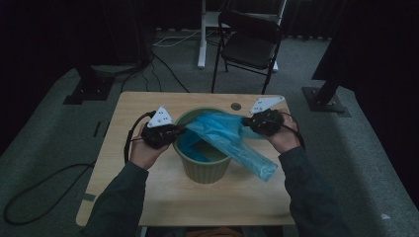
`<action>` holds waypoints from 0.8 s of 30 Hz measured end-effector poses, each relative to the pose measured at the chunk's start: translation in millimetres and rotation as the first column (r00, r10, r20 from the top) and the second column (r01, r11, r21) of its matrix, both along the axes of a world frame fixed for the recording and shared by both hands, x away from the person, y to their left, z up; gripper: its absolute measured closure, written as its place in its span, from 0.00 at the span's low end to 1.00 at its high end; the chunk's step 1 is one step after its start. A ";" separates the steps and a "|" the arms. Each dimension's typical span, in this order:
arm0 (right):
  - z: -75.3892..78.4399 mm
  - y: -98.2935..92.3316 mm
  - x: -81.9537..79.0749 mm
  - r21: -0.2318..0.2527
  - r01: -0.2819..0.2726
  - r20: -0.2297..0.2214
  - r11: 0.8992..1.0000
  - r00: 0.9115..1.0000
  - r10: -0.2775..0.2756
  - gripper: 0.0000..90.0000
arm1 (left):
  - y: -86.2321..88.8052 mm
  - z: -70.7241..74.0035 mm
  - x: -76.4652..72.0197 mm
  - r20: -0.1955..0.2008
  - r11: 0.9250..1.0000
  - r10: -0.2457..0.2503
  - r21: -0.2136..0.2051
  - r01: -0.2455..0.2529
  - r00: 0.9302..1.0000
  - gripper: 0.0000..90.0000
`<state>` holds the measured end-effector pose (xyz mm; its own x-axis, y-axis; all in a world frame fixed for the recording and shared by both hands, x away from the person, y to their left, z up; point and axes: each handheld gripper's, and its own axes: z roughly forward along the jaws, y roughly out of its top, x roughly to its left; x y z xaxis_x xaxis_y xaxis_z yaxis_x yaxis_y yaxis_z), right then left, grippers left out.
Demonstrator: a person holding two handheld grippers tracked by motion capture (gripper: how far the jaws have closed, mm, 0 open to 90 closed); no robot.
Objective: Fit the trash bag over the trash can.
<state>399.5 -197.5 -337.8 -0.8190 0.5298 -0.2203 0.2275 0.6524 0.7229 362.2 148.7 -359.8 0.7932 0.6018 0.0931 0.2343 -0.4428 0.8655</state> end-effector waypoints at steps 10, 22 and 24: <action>3.1 -18.3 -9.5 0.028 0.013 0.007 1.000 1.000 -0.013 1.00 | 18.9 -4.1 -0.2 -0.014 0.999 0.042 -0.009 -0.043 0.999 0.97; 5.2 -21.3 -11.1 0.032 0.017 0.015 0.999 1.000 -0.018 1.00 | 38.2 -6.4 0.5 -0.027 0.996 0.087 -0.025 -0.087 0.996 0.96; 6.2 -21.8 -12.1 0.040 0.007 0.020 0.999 1.000 -0.008 1.00 | 39.1 -5.2 -0.5 -0.024 0.996 0.090 -0.025 -0.091 0.996 0.90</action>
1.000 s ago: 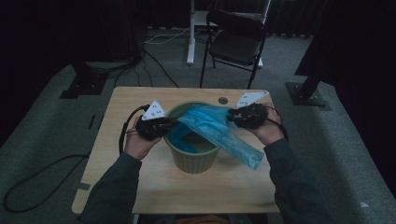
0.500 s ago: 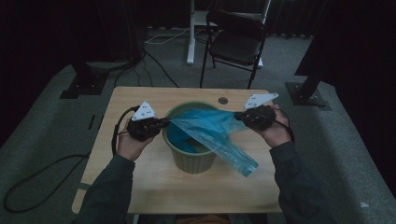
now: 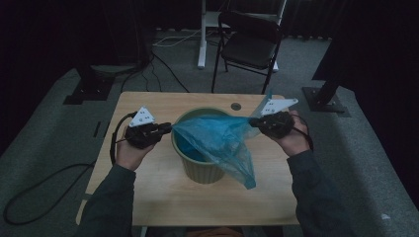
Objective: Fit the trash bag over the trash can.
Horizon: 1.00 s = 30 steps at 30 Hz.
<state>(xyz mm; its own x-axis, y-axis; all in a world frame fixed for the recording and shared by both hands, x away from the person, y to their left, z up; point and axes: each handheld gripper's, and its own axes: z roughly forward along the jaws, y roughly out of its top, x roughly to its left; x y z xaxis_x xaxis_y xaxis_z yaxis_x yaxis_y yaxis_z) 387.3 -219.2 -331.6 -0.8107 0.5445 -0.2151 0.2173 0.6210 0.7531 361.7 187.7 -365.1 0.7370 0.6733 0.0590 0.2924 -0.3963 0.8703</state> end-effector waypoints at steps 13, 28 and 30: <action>4.6 1.6 -2.7 0.006 -0.016 0.008 1.000 1.000 0.016 1.00 | 9.3 5.2 -7.6 0.015 1.000 -0.019 -0.023 0.019 1.000 0.68; 3.3 18.7 -2.1 0.002 -0.065 0.004 0.998 0.998 0.065 1.00 | -11.9 25.2 -5.9 0.039 0.995 -0.085 -0.048 0.086 0.996 0.61; 3.2 21.0 -2.1 0.001 -0.071 0.003 0.997 0.997 0.071 1.00 | -21.9 30.3 -5.9 0.050 0.992 -0.114 -0.049 0.116 0.992 0.60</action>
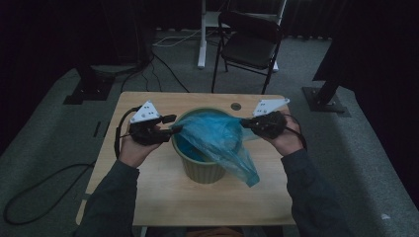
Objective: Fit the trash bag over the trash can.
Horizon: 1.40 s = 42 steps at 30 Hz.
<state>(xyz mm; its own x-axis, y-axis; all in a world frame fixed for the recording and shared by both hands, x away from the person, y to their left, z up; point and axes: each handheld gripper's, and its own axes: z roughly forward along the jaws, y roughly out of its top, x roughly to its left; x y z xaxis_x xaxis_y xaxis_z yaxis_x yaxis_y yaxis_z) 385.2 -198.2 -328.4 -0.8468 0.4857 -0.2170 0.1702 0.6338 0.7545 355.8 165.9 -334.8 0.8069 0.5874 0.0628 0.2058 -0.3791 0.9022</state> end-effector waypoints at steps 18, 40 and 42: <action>4.1 16.1 -9.2 -0.006 -0.064 0.015 0.998 0.998 0.064 1.00 | -64.9 11.3 3.0 0.011 0.992 -0.116 0.045 0.115 0.993 0.43; 5.7 19.4 -16.8 -0.029 -0.086 0.034 0.996 0.996 0.087 1.00 | -89.7 14.7 18.8 0.008 0.994 -0.016 0.112 0.015 1.000 0.89; 2.9 14.6 -16.9 -0.030 -0.079 0.028 0.996 0.996 0.080 1.00 | -85.4 14.9 19.8 0.006 0.994 -0.007 0.105 0.007 1.000 0.94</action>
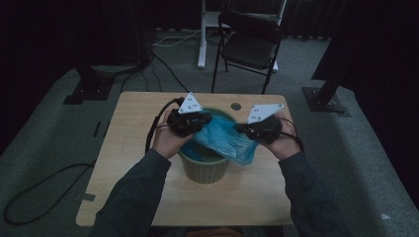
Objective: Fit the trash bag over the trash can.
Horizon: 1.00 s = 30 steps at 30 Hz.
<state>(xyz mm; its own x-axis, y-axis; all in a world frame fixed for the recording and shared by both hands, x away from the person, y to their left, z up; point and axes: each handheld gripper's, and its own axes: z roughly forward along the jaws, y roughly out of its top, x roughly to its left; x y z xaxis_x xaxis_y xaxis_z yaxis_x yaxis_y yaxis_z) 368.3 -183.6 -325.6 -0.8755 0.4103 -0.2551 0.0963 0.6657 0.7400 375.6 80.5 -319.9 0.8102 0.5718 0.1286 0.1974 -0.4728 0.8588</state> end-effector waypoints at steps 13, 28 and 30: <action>-8.2 -23.1 1.1 -0.018 0.049 -0.022 0.999 0.999 -0.049 1.00 | 45.2 -9.2 18.4 -0.047 0.992 0.117 -0.045 -0.119 0.992 0.96; -14.9 -36.3 3.2 -0.039 0.070 -0.038 0.997 0.997 -0.072 1.00 | 85.9 -25.9 40.5 -0.108 0.969 0.234 -0.053 -0.240 0.966 0.98; -16.6 -38.7 3.6 -0.041 0.075 -0.043 0.996 0.996 -0.076 1.00 | 90.0 -29.0 43.3 -0.117 0.965 0.250 -0.047 -0.257 0.961 0.98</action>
